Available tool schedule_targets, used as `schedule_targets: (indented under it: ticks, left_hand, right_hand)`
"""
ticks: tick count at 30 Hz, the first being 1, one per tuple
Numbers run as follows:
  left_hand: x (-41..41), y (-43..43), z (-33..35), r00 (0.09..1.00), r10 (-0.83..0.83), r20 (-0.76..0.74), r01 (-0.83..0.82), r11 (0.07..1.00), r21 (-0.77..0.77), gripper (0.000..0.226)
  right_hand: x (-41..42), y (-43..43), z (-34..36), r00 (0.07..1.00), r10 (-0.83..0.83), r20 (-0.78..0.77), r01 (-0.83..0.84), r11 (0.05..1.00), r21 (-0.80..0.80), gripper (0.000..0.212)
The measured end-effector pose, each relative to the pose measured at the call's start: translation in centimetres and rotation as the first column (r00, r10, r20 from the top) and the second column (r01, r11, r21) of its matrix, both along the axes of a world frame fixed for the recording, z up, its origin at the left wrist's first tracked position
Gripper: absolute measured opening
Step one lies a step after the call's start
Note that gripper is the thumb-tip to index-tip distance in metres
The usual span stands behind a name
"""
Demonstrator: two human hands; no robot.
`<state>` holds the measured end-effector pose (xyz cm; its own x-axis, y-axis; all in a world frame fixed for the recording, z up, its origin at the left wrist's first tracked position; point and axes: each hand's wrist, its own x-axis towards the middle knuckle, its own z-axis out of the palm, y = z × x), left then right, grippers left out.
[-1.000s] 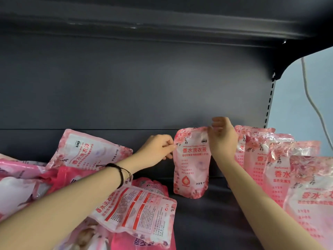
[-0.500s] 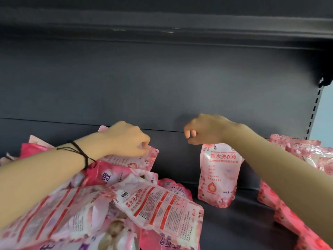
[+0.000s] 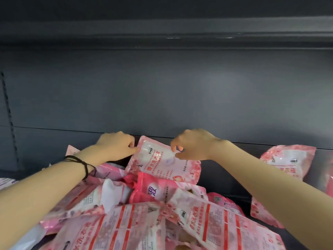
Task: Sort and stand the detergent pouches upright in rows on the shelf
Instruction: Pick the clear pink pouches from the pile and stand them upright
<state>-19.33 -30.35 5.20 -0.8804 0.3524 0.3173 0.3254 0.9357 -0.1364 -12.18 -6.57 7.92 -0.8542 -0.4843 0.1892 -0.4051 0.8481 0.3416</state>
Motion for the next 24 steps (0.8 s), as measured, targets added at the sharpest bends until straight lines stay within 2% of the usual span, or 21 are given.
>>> schedule_targets:
  ticks: [3, 7, 9, 12, 15, 18, 21, 24]
  left_hand:
    - [-1.9, -1.0, -1.1, 0.977, -0.077, 0.198, 0.009, 0.947, 0.321, 0.039]
    - [-3.6, -0.6, -3.1, 0.928, -0.248, 0.277, 0.028, 0.790, 0.613, 0.010]
    - [-3.8, 0.0, -4.0, 0.907, -0.330, 0.261, 0.035, 0.676, 0.736, 0.007]
    - [-3.2, 1.0, -4.3, 0.860, -0.451, 0.240, -0.032, 0.421, 0.907, 0.009]
    - [-2.7, 2.1, -4.1, 0.854, -0.483, 0.194, -0.039, 0.312, 0.949, 0.013]
    - [-2.0, 3.0, -2.9, 0.837, -0.542, 0.073, 0.057, 0.219, 0.974, 0.016]
    - [-1.3, 3.9, -1.0, 0.786, -0.617, -0.035, 0.209, 0.212, 0.955, 0.018]
    - [-0.8, 4.7, 0.5, 0.769, -0.637, -0.057, 0.271, 0.245, 0.931, 0.016]
  right_hand:
    - [-1.5, -2.2, -0.6, 0.999, -0.022, 0.026, 0.024, 0.994, -0.110, 0.026]
    - [-3.3, -3.9, -1.6, 0.995, -0.070, 0.065, 0.089, 0.931, -0.353, 0.021]
    - [-4.1, -4.1, -2.2, 0.995, -0.069, 0.066, 0.093, 0.849, -0.521, 0.020]
    - [-5.2, -4.2, -2.9, 0.996, -0.085, 0.034, 0.084, 0.704, -0.705, 0.026]
    - [-5.6, -3.9, -3.0, 0.995, -0.101, 0.020, 0.074, 0.567, -0.820, 0.031]
    - [-5.6, -3.6, -2.9, 0.995, -0.094, 0.043, 0.079, 0.421, -0.904, 0.031]
    - [-5.4, -2.8, -2.7, 0.992, -0.047, 0.118, 0.127, 0.284, -0.950, 0.023]
    - [-4.4, -1.6, -2.5, 0.989, 0.007, 0.146, 0.141, 0.199, -0.970, 0.018]
